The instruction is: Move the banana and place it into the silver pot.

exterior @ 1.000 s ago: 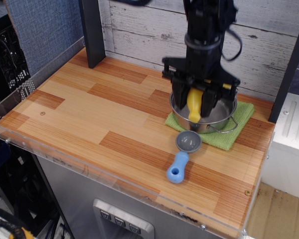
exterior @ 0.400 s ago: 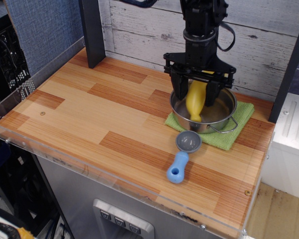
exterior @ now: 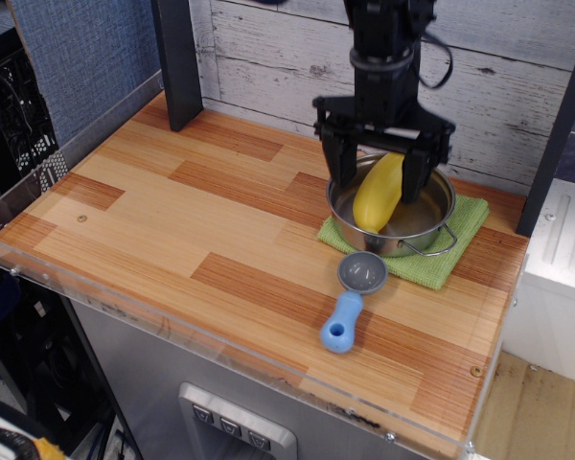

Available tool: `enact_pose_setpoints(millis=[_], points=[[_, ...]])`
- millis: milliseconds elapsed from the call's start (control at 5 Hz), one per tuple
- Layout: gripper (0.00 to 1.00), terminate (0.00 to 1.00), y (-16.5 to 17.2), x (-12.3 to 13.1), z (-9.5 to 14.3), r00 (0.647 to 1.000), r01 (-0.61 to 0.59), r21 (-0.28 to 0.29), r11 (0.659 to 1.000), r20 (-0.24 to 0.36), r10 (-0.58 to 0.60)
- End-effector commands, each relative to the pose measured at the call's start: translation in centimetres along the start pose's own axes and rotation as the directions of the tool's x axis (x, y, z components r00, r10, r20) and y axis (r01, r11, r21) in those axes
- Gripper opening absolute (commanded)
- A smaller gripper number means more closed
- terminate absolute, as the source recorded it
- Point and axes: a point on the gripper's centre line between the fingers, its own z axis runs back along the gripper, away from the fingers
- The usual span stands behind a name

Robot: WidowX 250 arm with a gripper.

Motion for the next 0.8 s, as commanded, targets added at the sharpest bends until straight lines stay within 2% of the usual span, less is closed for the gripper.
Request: enact_pose_setpoints(millis=[0, 200, 400, 600], points=[[1.0, 0.0, 2.8, -0.8, 10.6, 0.995, -0.017, -0.003, 1.0, 0.098, 0.017], [1.0, 0.0, 4.7, -2.4, 14.6, 0.996, -0.012, 0.076, 0.997, 0.094, 0.005], [1.0, 0.0, 5.4, -2.9, 16.6, 0.995, 0.091, 0.053, 0.994, 0.04, -0.093], [1.0, 0.0, 5.4, -2.9, 16.6, 0.995, 0.091, 0.053, 0.994, 0.04, -0.093]])
